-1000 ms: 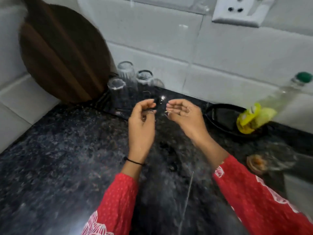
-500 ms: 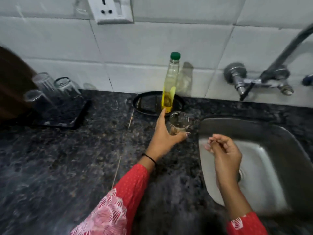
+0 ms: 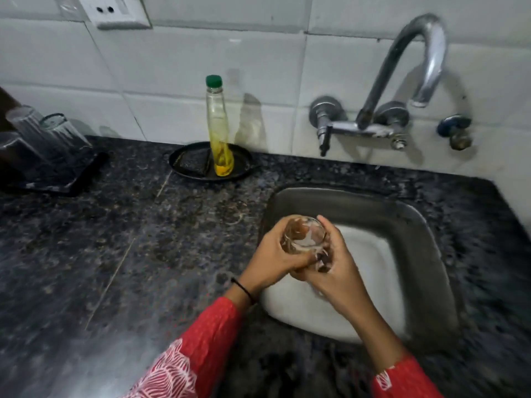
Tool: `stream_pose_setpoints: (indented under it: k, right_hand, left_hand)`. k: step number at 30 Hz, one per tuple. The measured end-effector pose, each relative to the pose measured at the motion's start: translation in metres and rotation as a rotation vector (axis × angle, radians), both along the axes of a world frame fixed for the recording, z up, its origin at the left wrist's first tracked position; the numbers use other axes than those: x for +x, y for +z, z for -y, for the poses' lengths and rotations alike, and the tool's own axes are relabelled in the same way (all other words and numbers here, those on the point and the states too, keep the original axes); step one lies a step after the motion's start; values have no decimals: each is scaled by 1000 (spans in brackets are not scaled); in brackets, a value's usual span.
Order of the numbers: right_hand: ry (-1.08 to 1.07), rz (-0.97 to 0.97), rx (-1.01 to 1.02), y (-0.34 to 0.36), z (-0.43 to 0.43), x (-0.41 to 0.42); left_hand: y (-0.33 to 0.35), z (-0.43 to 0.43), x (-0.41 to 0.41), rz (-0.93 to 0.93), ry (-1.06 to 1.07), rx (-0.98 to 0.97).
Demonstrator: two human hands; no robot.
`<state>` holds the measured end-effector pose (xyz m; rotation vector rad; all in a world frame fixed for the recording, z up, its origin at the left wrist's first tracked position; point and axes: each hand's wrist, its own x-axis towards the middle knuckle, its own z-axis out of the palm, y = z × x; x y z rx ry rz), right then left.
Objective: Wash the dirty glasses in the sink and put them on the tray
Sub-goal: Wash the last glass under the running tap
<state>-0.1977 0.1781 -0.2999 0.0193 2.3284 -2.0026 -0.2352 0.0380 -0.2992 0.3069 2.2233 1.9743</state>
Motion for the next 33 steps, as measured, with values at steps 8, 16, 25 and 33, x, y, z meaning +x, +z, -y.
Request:
stream_pose_setpoints:
  k: [8, 16, 25, 33]
  right_hand:
    - [-290, -73, 94, 15, -61, 8]
    - [-415, -120, 64, 25, -74, -20]
    - [-379, -127, 41, 37, -73, -49]
    - [-336, -109, 61, 27, -62, -52]
  left_hand:
    - [23, -85, 8, 272, -120, 184]
    - [85, -99, -101, 47, 403, -66]
    - [75, -88, -167, 177, 554, -20]
    - [33, -79, -135, 449, 328, 449]
